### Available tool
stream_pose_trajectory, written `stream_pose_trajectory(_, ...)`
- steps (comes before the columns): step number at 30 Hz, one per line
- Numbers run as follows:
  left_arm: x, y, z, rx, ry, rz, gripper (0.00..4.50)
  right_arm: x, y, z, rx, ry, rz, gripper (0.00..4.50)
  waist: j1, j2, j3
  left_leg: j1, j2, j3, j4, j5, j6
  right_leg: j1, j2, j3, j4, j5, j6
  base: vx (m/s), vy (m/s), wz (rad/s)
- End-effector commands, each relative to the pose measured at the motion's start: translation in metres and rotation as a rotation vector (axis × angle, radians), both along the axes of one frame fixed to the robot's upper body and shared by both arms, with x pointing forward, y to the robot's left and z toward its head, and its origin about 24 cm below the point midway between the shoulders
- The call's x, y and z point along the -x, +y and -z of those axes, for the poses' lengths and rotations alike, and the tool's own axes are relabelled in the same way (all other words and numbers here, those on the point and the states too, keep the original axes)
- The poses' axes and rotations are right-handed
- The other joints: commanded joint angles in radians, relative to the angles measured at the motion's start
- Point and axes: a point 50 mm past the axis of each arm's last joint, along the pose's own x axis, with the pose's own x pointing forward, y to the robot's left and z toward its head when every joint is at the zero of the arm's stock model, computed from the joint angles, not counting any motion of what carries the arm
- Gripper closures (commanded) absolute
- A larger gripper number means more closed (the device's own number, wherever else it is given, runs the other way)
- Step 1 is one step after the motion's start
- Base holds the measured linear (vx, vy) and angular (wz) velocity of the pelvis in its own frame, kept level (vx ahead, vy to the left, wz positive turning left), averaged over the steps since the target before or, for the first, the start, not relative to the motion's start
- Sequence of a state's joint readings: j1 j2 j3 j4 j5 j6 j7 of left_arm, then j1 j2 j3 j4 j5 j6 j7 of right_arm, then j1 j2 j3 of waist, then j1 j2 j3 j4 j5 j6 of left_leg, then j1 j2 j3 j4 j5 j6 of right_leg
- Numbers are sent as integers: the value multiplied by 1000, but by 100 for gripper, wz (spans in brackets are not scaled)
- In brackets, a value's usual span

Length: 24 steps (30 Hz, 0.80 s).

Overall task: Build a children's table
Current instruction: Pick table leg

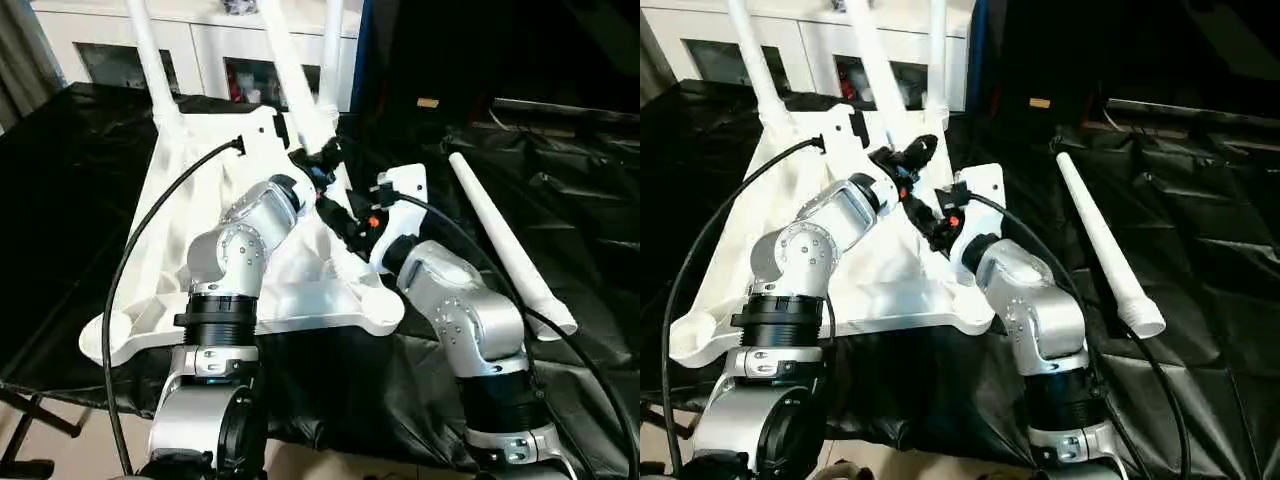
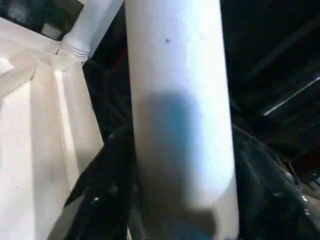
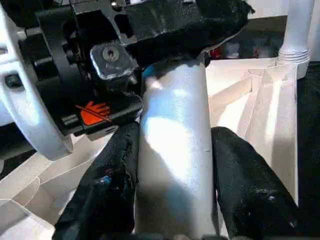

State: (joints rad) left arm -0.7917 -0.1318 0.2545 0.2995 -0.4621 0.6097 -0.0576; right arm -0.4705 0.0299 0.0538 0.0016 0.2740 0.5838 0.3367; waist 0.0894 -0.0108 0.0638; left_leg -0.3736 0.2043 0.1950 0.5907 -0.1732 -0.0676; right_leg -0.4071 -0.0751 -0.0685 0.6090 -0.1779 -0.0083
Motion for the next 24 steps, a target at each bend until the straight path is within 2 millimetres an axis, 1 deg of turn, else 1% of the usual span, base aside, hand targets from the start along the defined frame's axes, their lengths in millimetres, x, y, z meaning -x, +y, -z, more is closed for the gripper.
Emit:
stream_pose_trajectory(1,1,-15,-3,37,8,17,220,0,3,-17,-8,-87,-12,268,0,-5,-75,12,17,-16,-64,-167,-7,53,-56,45,-77,-191,-118,0,0,0)
stream_pose_trajectory(2,1,-16,-4,37,7,18,231,0,3,-17,-8,-88,-14,268,0,-4,-75,12,17,-16,-64,-167,-7,53,-57,45,-76,-191,-120,0,0,0)
stream_pose_trajectory(3,1,-16,-4,36,4,22,241,0,4,-18,-9,-92,-18,268,0,-6,-74,11,17,-16,-64,-166,-6,54,-57,45,-77,-193,-120,0,0,0)
stream_pose_trajectory(4,1,-16,-4,35,1,24,246,0,4,-18,-10,-95,-22,212,0,-5,-75,11,17,-16,-64,-163,-5,55,-57,45,-75,-192,-120,0,0,0)
stream_pose_trajectory(5,1,-17,-4,36,1,26,246,0,4,-19,-13,-95,-27,212,0,-4,-75,10,18,-17,-64,-159,-5,55,-57,45,-75,-189,-120,0,0,0)
stream_pose_trajectory(6,1,-16,-4,37,1,25,248,0,5,-19,-21,-93,-38,198,-1,-6,-75,11,18,-16,-64,-158,-3,54,-56,45,-74,-184,-121,0,0,0)
stream_pose_trajectory(8,0,-14,-3,38,1,19,255,0,5,-20,-35,-86,-54,176,-1,-5,-75,11,18,-16,-64,-162,0,55,-56,45,-75,-186,-121,0,0,0)
stream_pose_trajectory(9,0,-13,-3,35,-1,13,255,0,4,-20,-39,-84,-57,176,-1,-6,-75,12,18,-16,-63,-161,1,55,-56,46,-75,-184,-121,0,0,0)
stream_pose_trajectory(10,0,-12,-3,32,-3,9,258,-1,4,-21,-40,-84,-57,156,-1,-6,-74,10,17,-16,-63,-156,1,56,-57,46,-75,-185,-120,0,0,0)
stream_pose_trajectory(12,0,-11,-4,36,-3,6,259,-1,2,-21,-39,-85,-59,151,0,-5,-75,12,18,-16,-63,-154,1,55,-57,46,-75,-183,-121,0,0,0)
stream_pose_trajectory(13,-1,-10,-4,33,-9,11,259,-2,0,-21,-31,-86,-57,133,0,-5,-75,11,18,-16,-62,-151,0,56,-56,46,-74,-176,-123,0,0,0)
stream_pose_trajectory(14,-1,-8,-5,23,-24,27,259,-4,-4,-21,-10,-84,-62,133,0,-5,-75,12,18,-15,-62,-150,1,55,-56,46,-73,-170,-125,0,0,0)
stream_pose_trajectory(15,-1,-7,-6,6,-52,64,260,-4,-10,-20,13,-73,-80,113,0,-5,-76,12,17,-16,-62,-142,2,57,-55,46,-72,-161,-126,0,0,0)
stream_pose_trajectory(17,-1,-7,-7,-4,-67,87,260,-4,-14,-19,24,-64,-91,105,3,-5,-76,14,17,-15,-61,-142,5,56,-54,46,-72,-159,-129,0,0,0)
stream_pose_trajectory(18,0,-7,-7,-5,-71,93,260,-4,-15,-19,25,-60,-94,104,2,-5,-76,13,18,-15,-61,-141,6,56,-55,46,-71,-155,-133,0,0,0)
stream_pose_trajectory(19,4,-7,-12,-20,-145,232,260,-2,-32,-13,49,7,-160,104,6,-6,-78,13,17,-15,-60,-135,12,60,-56,46,-69,-150,-139,0,0,0)
stream_pose_trajectory(20,8,-8,-14,-16,-171,309,260,-1,-40,-12,43,33,-192,104,6,-8,-77,12,15,-15,-59,-126,17,62,-55,46,-69,-144,-141,0,0,0)
stream_pose_trajectory(21,9,-8,-14,-16,-174,319,260,-1,-41,-12,42,37,-196,104,9,-6,-79,13,17,-14,-58,-119,19,61,-56,47,-66,-133,-146,0,0,0)
stream_pose_trajectory(22,14,-7,-18,9,-207,414,260,2,-50,-13,3,55,-248,104,12,-6,-79,12,18,-13,-56,-111,26,63,-57,48,-61,-107,-169,0,0,0)
stream_pose_trajectory(23,17,-6,-20,29,-225,469,261,3,-56,-15,-27,59,-280,104,11,-6,-78,11,18,-11,-56,-109,29,61,-57,47,-61,-99,-179,0,0,0)
stream_pose_trajectory(24,21,-4,-23,59,-241,541,261,4,-62,-17,-63,60,-313,104,11,-8,-79,11,18,-11,-55,-107,33,64,-58,46,-60,-89,-195,0,0,0)
